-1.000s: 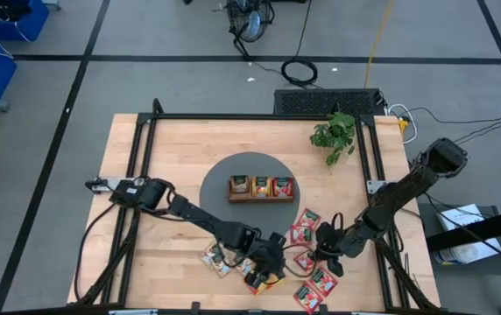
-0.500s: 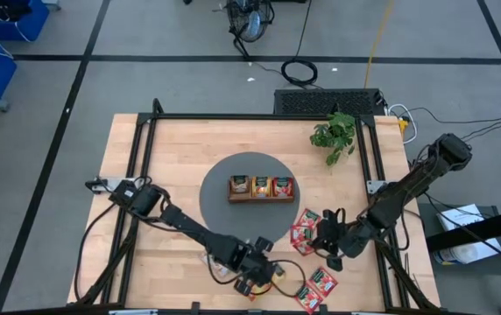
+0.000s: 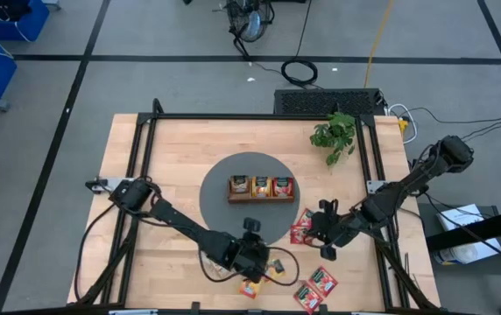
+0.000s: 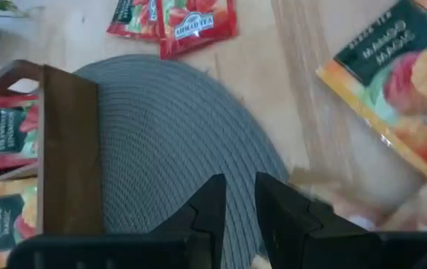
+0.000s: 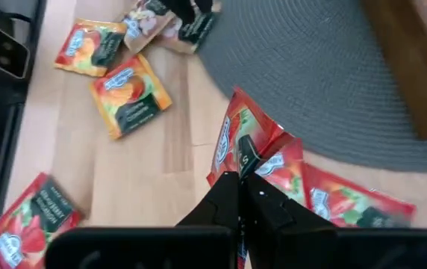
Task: Pick & Place Tea
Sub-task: Put the red tea sachet into the right section of the wooden organizer
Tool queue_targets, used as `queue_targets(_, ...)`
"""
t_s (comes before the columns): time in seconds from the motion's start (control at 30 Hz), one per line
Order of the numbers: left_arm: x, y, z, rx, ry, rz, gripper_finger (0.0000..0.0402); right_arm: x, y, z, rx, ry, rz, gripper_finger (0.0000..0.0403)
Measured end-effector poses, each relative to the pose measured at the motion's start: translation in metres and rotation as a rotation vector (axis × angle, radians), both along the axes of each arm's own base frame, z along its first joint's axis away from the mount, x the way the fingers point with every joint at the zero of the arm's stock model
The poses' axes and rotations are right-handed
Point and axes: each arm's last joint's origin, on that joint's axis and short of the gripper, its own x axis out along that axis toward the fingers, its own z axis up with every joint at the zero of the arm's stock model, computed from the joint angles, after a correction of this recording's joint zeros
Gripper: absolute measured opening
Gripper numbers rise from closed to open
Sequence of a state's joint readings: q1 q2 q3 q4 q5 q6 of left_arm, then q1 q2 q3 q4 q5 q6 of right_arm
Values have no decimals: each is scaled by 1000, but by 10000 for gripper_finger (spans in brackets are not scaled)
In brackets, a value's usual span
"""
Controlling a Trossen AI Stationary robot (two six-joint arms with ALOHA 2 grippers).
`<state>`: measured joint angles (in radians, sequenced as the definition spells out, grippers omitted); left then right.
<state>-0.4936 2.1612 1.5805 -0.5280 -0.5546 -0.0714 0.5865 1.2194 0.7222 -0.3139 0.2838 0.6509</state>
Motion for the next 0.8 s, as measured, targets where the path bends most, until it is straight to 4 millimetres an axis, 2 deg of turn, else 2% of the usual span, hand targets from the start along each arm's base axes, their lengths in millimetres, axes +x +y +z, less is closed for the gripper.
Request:
queue_targets(0.13,-24,6,-4,2,-24,-21,81,8,-11,23,-70,53,-21,0)
queue_targets(0.27,-49,22,5,-58,-112,38,81,17,-26,54,-175,71,-32,0)
queue_targets(0.43,-76,36,13,-156,-225,64,81,35,-61,88,-293,118,-82,0)
queue_targets(0.53,-92,40,18,-179,-245,72,81,52,-88,101,-355,191,-89,0)
queue_targets(0.67,-104,43,20,-207,-284,65,81,77,-119,106,-351,270,-7,0)
queue_targets(0.8,-110,41,15,-199,-268,48,81,100,-141,93,-366,386,33,0)
